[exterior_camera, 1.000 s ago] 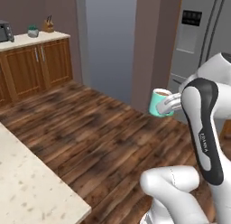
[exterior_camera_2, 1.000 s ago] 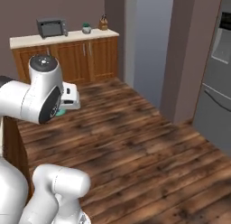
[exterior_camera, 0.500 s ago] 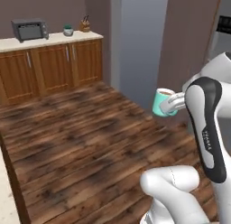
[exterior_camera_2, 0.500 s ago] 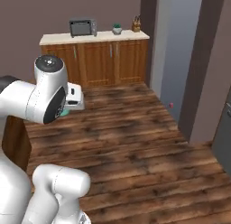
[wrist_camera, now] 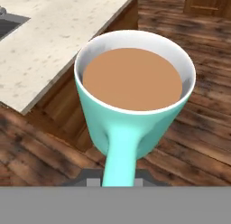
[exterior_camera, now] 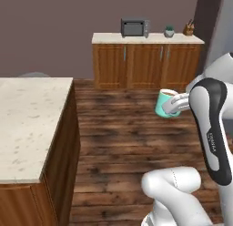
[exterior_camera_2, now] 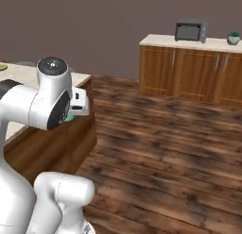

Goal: Pick the cup of tea, navigate to the dining table, and place it on the saucer.

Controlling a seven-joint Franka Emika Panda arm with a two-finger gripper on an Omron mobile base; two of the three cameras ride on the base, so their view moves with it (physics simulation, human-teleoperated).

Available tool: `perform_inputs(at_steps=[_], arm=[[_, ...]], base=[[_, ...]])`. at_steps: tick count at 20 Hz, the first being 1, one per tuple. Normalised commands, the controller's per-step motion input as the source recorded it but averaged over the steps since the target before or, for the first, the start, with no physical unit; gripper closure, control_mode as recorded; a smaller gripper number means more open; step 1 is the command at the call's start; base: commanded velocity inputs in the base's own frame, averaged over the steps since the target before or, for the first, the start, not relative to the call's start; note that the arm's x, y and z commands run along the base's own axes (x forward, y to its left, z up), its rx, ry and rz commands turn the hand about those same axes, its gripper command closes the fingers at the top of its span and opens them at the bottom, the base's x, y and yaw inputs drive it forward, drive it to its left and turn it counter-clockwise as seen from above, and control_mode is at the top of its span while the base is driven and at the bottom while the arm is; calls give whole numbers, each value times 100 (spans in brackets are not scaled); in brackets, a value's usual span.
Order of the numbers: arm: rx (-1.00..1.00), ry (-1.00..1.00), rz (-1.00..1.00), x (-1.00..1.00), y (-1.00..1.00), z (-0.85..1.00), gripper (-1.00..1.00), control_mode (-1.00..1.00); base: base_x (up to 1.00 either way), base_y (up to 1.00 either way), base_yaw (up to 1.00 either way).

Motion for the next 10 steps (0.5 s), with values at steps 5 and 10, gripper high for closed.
perform_inputs(at_steps=[5, 10], arm=[[0, 0, 0, 0, 0, 0, 100, 100], [0, 0, 0, 0, 0, 0, 100, 100]], base=[[59, -89, 52], [55, -100, 10]])
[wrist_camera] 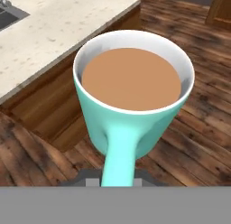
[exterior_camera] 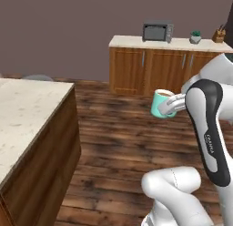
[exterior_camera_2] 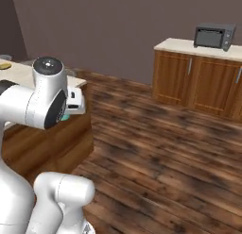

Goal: Pick the cup of tea, navigate to the dining table, and place it on the saucer.

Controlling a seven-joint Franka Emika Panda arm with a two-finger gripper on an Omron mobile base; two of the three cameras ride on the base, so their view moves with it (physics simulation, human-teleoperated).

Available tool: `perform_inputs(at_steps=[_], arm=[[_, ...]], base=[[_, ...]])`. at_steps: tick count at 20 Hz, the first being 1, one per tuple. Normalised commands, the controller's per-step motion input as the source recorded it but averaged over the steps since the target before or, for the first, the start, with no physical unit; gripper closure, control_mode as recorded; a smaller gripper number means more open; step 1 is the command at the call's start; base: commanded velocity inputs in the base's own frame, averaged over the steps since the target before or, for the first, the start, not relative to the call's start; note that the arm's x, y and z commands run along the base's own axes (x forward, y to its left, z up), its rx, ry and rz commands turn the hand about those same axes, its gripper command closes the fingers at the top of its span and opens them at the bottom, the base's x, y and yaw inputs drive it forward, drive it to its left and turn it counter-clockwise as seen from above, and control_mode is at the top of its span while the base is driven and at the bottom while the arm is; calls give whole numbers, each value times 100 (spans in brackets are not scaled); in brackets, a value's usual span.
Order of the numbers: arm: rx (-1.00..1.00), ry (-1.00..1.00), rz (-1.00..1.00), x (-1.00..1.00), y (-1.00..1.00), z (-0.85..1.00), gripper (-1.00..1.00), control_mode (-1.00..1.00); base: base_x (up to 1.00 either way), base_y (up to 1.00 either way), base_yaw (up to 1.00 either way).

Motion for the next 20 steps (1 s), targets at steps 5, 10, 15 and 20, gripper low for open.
perform_inputs(at_steps=[5, 10, 15, 20], arm=[[0, 0, 0, 0, 0, 0, 100, 100], [0, 0, 0, 0, 0, 0, 100, 100], [0, 0, 0, 0, 0, 0, 100, 100], [0, 0, 0, 0, 0, 0, 100, 100]], base=[[63, -100, 14], [64, -61, 71], [65, -32, 87], [65, -42, 82]])
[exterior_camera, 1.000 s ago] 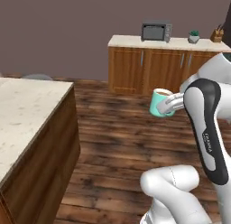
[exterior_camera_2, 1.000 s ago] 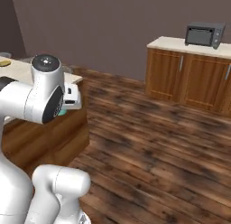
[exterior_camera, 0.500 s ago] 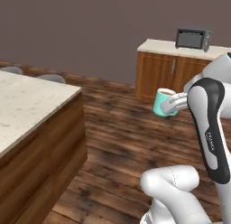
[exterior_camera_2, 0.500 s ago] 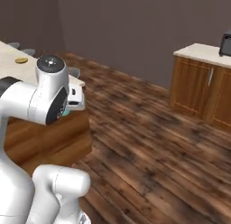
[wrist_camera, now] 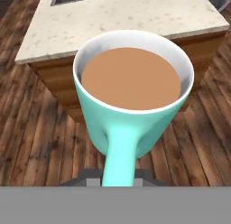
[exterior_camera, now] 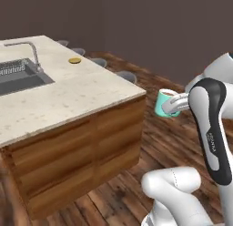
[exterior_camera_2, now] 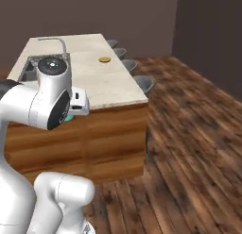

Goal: Pick the cup of tea, navigate to the dining table, and place it on the saucer.

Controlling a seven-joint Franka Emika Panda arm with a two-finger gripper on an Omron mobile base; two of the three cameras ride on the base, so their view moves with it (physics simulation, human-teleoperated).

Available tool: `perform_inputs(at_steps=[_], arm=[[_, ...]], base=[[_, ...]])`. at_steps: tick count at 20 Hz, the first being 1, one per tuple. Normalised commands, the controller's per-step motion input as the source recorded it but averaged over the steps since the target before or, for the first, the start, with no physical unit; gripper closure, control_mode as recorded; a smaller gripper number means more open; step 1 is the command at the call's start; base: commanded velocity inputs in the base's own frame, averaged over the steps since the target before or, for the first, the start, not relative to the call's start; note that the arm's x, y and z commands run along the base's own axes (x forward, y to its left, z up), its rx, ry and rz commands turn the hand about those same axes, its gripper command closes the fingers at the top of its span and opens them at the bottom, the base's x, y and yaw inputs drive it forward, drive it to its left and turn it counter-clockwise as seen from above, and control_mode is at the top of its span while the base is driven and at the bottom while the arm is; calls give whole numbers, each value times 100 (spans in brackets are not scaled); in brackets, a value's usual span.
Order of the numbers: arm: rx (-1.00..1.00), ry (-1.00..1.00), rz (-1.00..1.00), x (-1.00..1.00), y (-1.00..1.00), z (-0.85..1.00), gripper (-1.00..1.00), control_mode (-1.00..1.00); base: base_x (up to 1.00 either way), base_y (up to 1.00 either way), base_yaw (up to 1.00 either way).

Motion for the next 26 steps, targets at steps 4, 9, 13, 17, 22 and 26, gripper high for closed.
perform_inputs(at_steps=[4, 9, 13, 17, 22, 26], arm=[[0, 0, 0, 0, 0, 0, 100, 100], [0, 0, 0, 0, 0, 0, 100, 100], [0, 0, 0, 0, 0, 0, 100, 100], [0, 0, 0, 0, 0, 0, 100, 100], [0, 0, 0, 0, 0, 0, 100, 100], [0, 0, 0, 0, 0, 0, 100, 100]], base=[[56, -50, 79], [28, -70, 71], [19, -83, 67], [20, -100, 41], [14, -100, 13], [30, -100, 5]])
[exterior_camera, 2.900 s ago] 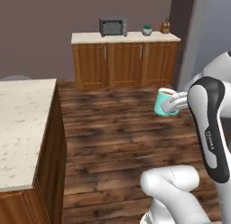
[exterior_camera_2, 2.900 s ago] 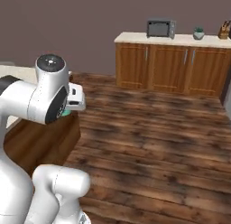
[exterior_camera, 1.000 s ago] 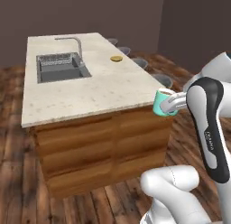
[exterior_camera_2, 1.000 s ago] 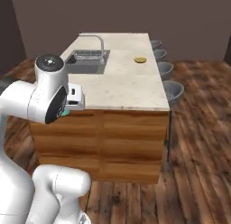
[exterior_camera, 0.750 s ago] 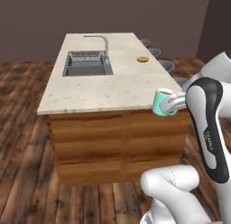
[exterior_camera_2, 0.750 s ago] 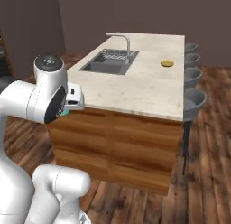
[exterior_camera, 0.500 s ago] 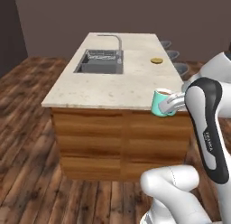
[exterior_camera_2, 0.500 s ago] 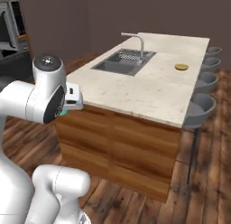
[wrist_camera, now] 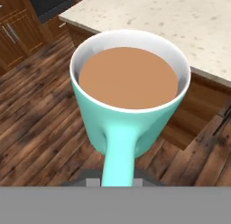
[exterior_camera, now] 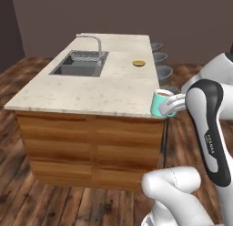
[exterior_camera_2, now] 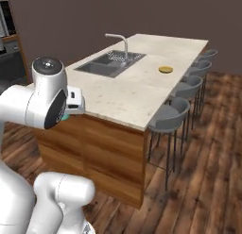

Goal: Pick the cup of tea, navigate to the dining table, and place it on the saucer.

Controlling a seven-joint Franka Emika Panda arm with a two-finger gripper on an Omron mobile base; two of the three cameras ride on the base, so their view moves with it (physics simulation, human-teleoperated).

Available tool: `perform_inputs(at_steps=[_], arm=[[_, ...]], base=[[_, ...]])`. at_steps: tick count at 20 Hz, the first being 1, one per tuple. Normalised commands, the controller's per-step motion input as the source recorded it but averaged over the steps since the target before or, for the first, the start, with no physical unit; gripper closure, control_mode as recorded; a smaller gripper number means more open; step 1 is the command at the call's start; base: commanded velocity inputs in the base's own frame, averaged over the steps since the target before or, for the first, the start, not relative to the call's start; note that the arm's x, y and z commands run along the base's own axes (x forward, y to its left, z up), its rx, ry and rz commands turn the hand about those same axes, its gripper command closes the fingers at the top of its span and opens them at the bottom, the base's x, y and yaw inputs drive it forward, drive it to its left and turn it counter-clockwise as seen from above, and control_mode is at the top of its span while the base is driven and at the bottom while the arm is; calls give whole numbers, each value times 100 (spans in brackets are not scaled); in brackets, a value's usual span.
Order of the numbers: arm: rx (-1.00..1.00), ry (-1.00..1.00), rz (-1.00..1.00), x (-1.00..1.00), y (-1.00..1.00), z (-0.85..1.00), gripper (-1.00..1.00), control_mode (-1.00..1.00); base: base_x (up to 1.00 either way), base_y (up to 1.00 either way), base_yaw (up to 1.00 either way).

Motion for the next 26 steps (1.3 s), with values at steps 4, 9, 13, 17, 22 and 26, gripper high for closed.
perform_inputs(at_steps=[4, 9, 13, 17, 22, 26], arm=[[0, 0, 0, 0, 0, 0, 100, 100], [0, 0, 0, 0, 0, 0, 100, 100], [0, 0, 0, 0, 0, 0, 100, 100], [0, 0, 0, 0, 0, 0, 100, 100], [0, 0, 0, 0, 0, 0, 100, 100], [0, 0, 0, 0, 0, 0, 100, 100]], base=[[38, -100, 1], [60, -100, 0], [85, -100, 1], [66, -100, 5], [71, -100, 9], [63, -100, 12]])
